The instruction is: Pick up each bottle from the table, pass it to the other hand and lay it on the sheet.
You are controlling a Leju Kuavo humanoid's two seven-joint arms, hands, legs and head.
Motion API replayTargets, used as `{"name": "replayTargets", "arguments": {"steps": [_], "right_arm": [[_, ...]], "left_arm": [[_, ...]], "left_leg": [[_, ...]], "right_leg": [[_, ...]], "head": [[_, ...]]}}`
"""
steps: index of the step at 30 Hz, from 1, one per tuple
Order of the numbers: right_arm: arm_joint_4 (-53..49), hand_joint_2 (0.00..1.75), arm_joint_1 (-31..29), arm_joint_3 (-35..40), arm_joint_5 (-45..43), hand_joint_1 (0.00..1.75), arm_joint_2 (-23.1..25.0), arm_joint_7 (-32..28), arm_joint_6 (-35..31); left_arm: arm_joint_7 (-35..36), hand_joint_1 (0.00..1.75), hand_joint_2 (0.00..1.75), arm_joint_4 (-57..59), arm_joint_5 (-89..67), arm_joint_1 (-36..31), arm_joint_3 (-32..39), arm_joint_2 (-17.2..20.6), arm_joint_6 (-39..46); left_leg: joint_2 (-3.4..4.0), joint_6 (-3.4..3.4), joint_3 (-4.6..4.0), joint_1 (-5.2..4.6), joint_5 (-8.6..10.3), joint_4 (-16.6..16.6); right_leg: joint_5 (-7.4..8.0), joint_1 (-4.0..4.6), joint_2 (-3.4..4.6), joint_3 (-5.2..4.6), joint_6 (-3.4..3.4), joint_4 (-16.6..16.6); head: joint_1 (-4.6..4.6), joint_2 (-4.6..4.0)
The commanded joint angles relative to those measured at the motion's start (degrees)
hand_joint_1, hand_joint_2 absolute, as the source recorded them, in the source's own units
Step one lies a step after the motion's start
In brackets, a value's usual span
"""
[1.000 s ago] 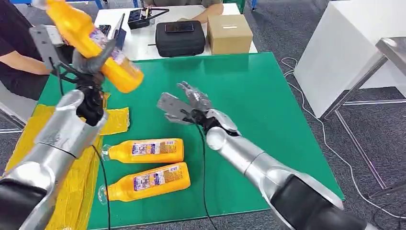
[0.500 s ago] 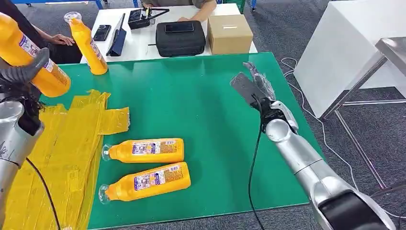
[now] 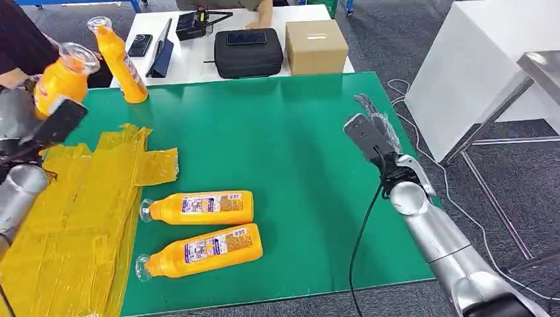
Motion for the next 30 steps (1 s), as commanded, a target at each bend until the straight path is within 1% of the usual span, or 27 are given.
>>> {"name": "replayTargets", "arguments": {"steps": [1,2,3,4,6,7,9,12,13,14,16,17,19,20,21,22,24,25,27,28,30], "right_arm": [[-1.42,0.00,-1.99,2.73,-1.95,0.00,0.41,0.45,3.45],[-1.68,0.00,-2.40,3.49,-2.14,0.00,0.51,0.51,3.78],[-1.83,0.00,-2.69,3.92,-2.30,0.00,0.55,0.60,4.03],[-1.93,0.00,-2.91,4.27,-2.50,0.00,0.51,0.67,4.33],[-2.35,0.00,-3.03,4.82,-2.66,0.00,0.39,0.71,4.48],[-2.90,0.00,-2.96,5.40,-3.12,0.00,-0.06,0.70,4.72],[-3.73,0.00,-2.40,5.78,-4.04,0.00,-0.47,0.44,4.90],[-4.82,0.00,-1.74,7.00,-4.64,0.00,-1.27,-0.09,4.93],[-4.88,0.00,-1.75,7.17,-4.63,0.00,-1.20,-0.08,4.94],[-4.88,0.00,-1.75,7.17,-4.63,0.00,-1.20,-0.08,4.94],[-4.86,0.00,-1.92,7.45,-4.63,0.00,-1.21,-0.07,4.97],[-4.86,0.00,-1.95,7.53,-4.63,0.00,-1.23,-0.07,4.98],[-4.87,0.00,-2.08,7.90,-4.63,0.00,-1.24,-0.07,5.00],[-4.81,0.00,-2.21,8.19,-4.77,0.00,-1.29,-0.03,5.12],[-4.52,0.00,-2.46,8.59,-5.06,0.00,-1.35,0.08,5.24],[-4.37,0.00,-2.50,8.74,-5.21,0.00,-1.44,0.15,5.24],[-3.79,0.00,-2.72,9.38,-5.45,0.00,-1.77,0.24,5.37],[-3.68,0.00,-2.73,9.61,-5.54,0.00,-1.91,0.26,5.51],[-3.60,0.00,-2.62,9.68,-5.52,0.00,-2.00,0.26,5.51],[-3.60,0.00,-2.62,9.68,-5.52,0.00,-2.00,0.26,5.51],[-3.60,0.00,-2.62,9.68,-5.52,0.00,-2.00,0.26,5.51]], "left_arm": [[4.25,1.75,1.75,11.58,-10.99,3.71,-9.37,-1.15,0.56],[4.27,1.75,1.75,11.80,-11.12,4.85,-8.55,-1.22,-0.21],[4.28,1.75,1.75,12.11,-11.63,5.38,-8.65,-1.23,-0.13],[4.33,1.75,1.75,12.37,-12.19,5.68,-8.86,-1.26,-0.09],[4.44,1.75,1.75,12.78,-12.75,6.68,-8.92,-1.63,0.08],[4.63,1.75,1.75,13.32,-14.31,6.94,-9.48,-1.95,-0.16],[4.75,1.75,1.75,13.88,-15.83,8.02,-10.12,-2.70,-0.76],[3.94,1.75,1.75,14.40,-18.04,10.72,-11.24,-3.88,-0.38],[4.08,1.75,1.75,14.35,-18.17,11.35,-11.21,-3.98,0.22],[4.08,1.75,1.75,14.35,-18.17,11.35,-11.21,-3.98,0.22],[3.30,1.75,1.75,13.99,-17.85,11.74,-10.84,-4.03,-0.16],[3.07,1.75,1.75,13.90,-18.01,11.85,-10.92,-4.09,-0.17],[2.21,1.75,1.75,13.49,-17.94,12.56,-10.69,-4.24,0.06],[1.51,0.09,1.75,13.46,-18.26,12.83,-10.90,-4.28,-0.40],[0.04,0.00,1.75,13.10,-18.16,13.10,-10.69,-4.25,-1.07],[-0.36,0.00,0.00,12.95,-17.51,13.31,-9.99,-4.39,-1.22],[0.13,0.00,0.00,13.24,-17.41,13.45,-9.48,-5.01,-1.97],[-0.25,0.00,0.00,13.07,-17.24,13.50,-9.29,-5.08,-2.11],[-0.25,0.00,0.00,13.04,-17.24,13.47,-9.28,-5.17,-2.15],[-0.25,0.00,0.00,13.04,-17.24,13.47,-9.28,-5.17,-2.15],[-0.25,0.00,0.00,13.04,-17.24,13.47,-9.28,-5.17,-2.15]], "left_leg": [[0.10,-0.07,0.26,-0.06,-0.07,-0.09],[0.14,-0.12,0.38,-0.03,-0.13,-0.10],[0.13,-0.09,0.26,-0.04,-0.09,-0.09],[0.21,-0.13,0.40,-0.03,-0.16,-0.10],[0.14,-0.07,0.23,-0.04,-0.09,-0.06],[0.18,-0.11,0.38,-0.04,-0.16,-0.07],[0.04,-0.06,0.16,-0.04,-0.06,-0.05],[0.06,-0.09,0.35,-0.04,-0.11,-0.10],[0.00,-0.03,0.13,-0.05,-0.02,-0.08],[0.07,-0.10,0.42,-0.06,-0.12,-0.13],[0.04,-0.07,0.19,-0.02,-0.07,-0.05],[0.05,-0.11,0.31,0.00,-0.14,-0.03],[0.01,-0.06,0.11,-0.02,-0.05,-0.04],[0.03,-0.11,0.25,0.00,-0.13,-0.02],[0.01,-0.08,0.18,-0.02,-0.08,-0.04],[0.02,-0.12,0.30,0.00,-0.14,-0.05],[0.01,-0.08,0.16,-0.01,-0.08,-0.04],[0.00,-0.11,0.27,0.00,-0.13,-0.03],[-0.01,-0.07,0.16,-0.03,-0.06,-0.05],[0.01,-0.11,0.29,-0.01,-0.13,-0.04],[-0.02,-0.08,0.17,-0.01,-0.08,-0.04]], "right_leg": [[-0.06,-0.06,0.06,0.20,0.01,-0.05],[-0.10,-0.03,0.08,0.34,0.00,-0.08],[-0.06,-0.04,0.07,0.21,0.00,-0.06],[-0.11,-0.02,0.14,0.33,0.00,-0.08],[-0.07,-0.04,0.10,0.18,0.00,-0.03],[-0.12,-0.03,0.12,0.32,0.00,-0.06],[-0.06,-0.03,0.01,0.12,0.01,-0.02],[-0.10,-0.04,0.02,0.31,0.02,-0.09],[-0.04,-0.05,0.00,0.09,0.01,-0.05],[-0.11,-0.06,0.02,0.38,0.02,-0.13],[-0.06,-0.02,0.01,0.17,0.01,-0.07],[-0.12,0.00,-0.01,0.31,0.01,-0.07],[-0.05,-0.02,-0.02,0.08,0.00,-0.05],[-0.12,0.00,-0.04,0.23,0.00,-0.05],[-0.09,-0.02,-0.03,0.16,0.00,-0.05],[-0.13,-0.01,-0.03,0.28,-0.01,-0.07],[-0.08,-0.01,-0.02,0.14,0.00,-0.05],[-0.13,0.00,-0.04,0.26,0.00,-0.06],[-0.07,-0.03,-0.02,0.14,0.01,-0.05],[-0.12,-0.02,-0.02,0.27,0.01,-0.06],[-0.08,-0.01,-0.04,0.17,0.01,-0.05]], "head": [[0.00,-0.02],[0.00,-0.02],[0.02,-0.02],[0.00,0.00],[0.00,-0.02],[0.02,-0.02],[0.00,-0.02],[0.02,-0.02],[0.00,-0.02],[0.02,0.00],[0.02,0.00],[0.02,0.00],[0.02,0.00],[0.04,0.00],[0.00,0.00],[0.04,0.00],[0.02,0.00],[0.02,-0.02],[0.02,-0.02],[0.00,-0.02],[0.00,-0.02]]}}
